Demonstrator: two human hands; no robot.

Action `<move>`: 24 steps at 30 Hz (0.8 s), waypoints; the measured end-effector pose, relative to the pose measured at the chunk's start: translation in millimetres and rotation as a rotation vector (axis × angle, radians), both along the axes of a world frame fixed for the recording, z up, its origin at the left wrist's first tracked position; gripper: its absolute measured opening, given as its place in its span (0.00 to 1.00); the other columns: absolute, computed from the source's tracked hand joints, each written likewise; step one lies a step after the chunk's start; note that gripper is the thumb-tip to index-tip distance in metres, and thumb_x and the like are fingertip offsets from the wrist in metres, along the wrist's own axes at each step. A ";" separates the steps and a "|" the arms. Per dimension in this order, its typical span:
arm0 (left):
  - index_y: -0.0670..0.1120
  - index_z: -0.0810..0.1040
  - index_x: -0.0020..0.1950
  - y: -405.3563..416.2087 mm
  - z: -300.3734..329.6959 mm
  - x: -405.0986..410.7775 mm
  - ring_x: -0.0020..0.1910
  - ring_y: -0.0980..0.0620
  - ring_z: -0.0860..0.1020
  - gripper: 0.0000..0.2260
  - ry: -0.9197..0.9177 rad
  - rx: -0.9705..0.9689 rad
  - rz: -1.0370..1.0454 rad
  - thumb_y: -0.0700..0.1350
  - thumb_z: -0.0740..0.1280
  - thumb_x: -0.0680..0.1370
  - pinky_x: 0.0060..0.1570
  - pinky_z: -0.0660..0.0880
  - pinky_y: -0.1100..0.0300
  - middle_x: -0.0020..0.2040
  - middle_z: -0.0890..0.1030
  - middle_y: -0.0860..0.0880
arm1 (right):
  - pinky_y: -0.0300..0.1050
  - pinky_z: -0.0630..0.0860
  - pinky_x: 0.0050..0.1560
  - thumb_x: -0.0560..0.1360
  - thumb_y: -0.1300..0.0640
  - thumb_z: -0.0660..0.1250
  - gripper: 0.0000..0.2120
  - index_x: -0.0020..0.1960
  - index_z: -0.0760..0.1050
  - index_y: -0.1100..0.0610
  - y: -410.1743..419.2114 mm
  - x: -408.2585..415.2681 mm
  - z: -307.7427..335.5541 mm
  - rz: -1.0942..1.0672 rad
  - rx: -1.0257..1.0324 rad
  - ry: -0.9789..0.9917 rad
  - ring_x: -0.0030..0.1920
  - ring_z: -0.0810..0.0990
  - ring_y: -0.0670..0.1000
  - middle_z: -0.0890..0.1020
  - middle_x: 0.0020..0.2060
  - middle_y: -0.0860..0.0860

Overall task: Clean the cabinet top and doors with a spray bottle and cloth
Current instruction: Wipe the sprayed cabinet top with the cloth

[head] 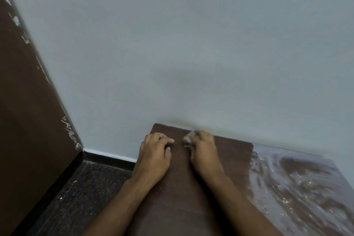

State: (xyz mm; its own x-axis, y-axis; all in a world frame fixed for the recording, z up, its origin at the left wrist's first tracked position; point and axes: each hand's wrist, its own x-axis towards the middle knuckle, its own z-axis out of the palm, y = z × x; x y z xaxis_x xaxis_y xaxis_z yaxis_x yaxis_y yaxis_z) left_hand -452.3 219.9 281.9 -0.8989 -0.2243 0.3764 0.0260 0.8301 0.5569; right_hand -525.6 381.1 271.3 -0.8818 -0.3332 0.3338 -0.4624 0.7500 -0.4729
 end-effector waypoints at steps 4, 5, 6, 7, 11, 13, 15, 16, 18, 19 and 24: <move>0.53 0.78 0.60 17.6 7.3 -12.9 0.59 0.55 0.71 0.12 -0.056 -0.060 -0.112 0.45 0.65 0.77 0.61 0.69 0.58 0.56 0.76 0.57 | 0.49 0.71 0.67 0.79 0.60 0.64 0.16 0.65 0.77 0.53 23.1 -9.6 -1.3 0.160 0.089 0.057 0.66 0.71 0.54 0.76 0.64 0.50; 0.53 0.78 0.61 20.5 9.3 -15.3 0.60 0.55 0.71 0.12 -0.061 -0.058 -0.119 0.45 0.64 0.78 0.62 0.69 0.58 0.57 0.76 0.57 | 0.47 0.71 0.67 0.77 0.61 0.65 0.16 0.64 0.78 0.53 39.0 -22.9 -3.0 0.084 0.104 0.034 0.65 0.73 0.55 0.76 0.63 0.51; 0.52 0.78 0.62 22.6 10.6 -17.1 0.60 0.55 0.71 0.13 -0.062 -0.054 -0.124 0.45 0.64 0.78 0.62 0.69 0.58 0.57 0.76 0.57 | 0.46 0.72 0.66 0.76 0.62 0.66 0.17 0.63 0.79 0.53 55.8 -34.8 -2.8 -0.006 0.120 0.030 0.64 0.75 0.57 0.77 0.61 0.51; 0.52 0.78 0.62 25.4 11.6 -18.6 0.60 0.55 0.71 0.13 -0.060 -0.051 -0.131 0.45 0.64 0.78 0.63 0.69 0.57 0.58 0.76 0.57 | 0.46 0.73 0.64 0.75 0.63 0.66 0.16 0.61 0.80 0.52 72.8 -44.0 -4.1 -0.083 0.108 0.032 0.61 0.76 0.58 0.79 0.59 0.51; 0.51 0.77 0.62 39.7 13.4 -23.6 0.60 0.56 0.71 0.13 -0.057 -0.042 -0.156 0.45 0.64 0.79 0.63 0.70 0.57 0.58 0.76 0.56 | 0.40 0.67 0.67 0.78 0.63 0.66 0.13 0.59 0.83 0.56 77.7 -27.9 -4.3 -0.197 0.021 0.008 0.63 0.73 0.56 0.79 0.60 0.53; 0.50 0.77 0.63 49.3 13.0 -27.4 0.60 0.54 0.71 0.14 -0.058 -0.044 -0.178 0.45 0.64 0.78 0.63 0.70 0.56 0.58 0.76 0.55 | 0.42 0.69 0.68 0.79 0.59 0.65 0.11 0.57 0.83 0.53 55.4 -7.6 -2.1 -0.077 -0.067 -0.023 0.62 0.73 0.53 0.79 0.59 0.51; 0.49 0.76 0.64 59.2 13.5 -31.0 0.59 0.52 0.72 0.15 -0.058 -0.039 -0.196 0.44 0.63 0.78 0.61 0.71 0.55 0.58 0.77 0.54 | 0.46 0.71 0.65 0.80 0.51 0.60 0.13 0.59 0.81 0.49 46.7 10.9 -5.1 0.140 -0.024 -0.002 0.63 0.72 0.49 0.78 0.59 0.46; 0.48 0.76 0.64 62.0 13.6 -32.2 0.59 0.51 0.72 0.15 -0.052 -0.039 -0.201 0.43 0.63 0.77 0.61 0.71 0.55 0.58 0.77 0.53 | 0.44 0.70 0.65 0.80 0.49 0.58 0.15 0.61 0.80 0.49 50.1 12.5 -3.0 0.218 -0.001 0.059 0.63 0.72 0.48 0.77 0.61 0.45; 0.48 0.76 0.65 66.3 14.0 -32.6 0.59 0.51 0.72 0.16 -0.039 -0.062 -0.207 0.44 0.64 0.78 0.61 0.71 0.55 0.58 0.77 0.53 | 0.39 0.72 0.62 0.80 0.51 0.59 0.14 0.58 0.81 0.51 73.7 -1.3 1.2 0.215 0.026 0.132 0.60 0.75 0.48 0.80 0.58 0.46; 0.48 0.75 0.66 66.8 14.7 -31.4 0.60 0.52 0.72 0.16 -0.036 -0.071 -0.204 0.44 0.64 0.78 0.62 0.71 0.56 0.59 0.76 0.53 | 0.37 0.74 0.59 0.80 0.55 0.61 0.11 0.55 0.82 0.53 90.9 -12.5 0.8 0.144 0.020 0.120 0.57 0.78 0.48 0.82 0.55 0.48; 0.49 0.75 0.67 66.4 14.6 -25.1 0.61 0.55 0.71 0.16 -0.044 -0.053 -0.176 0.44 0.64 0.79 0.63 0.70 0.60 0.60 0.76 0.54 | 0.41 0.70 0.64 0.78 0.61 0.66 0.09 0.54 0.83 0.56 121.5 -40.4 -4.5 -0.220 0.012 0.021 0.60 0.73 0.58 0.80 0.58 0.53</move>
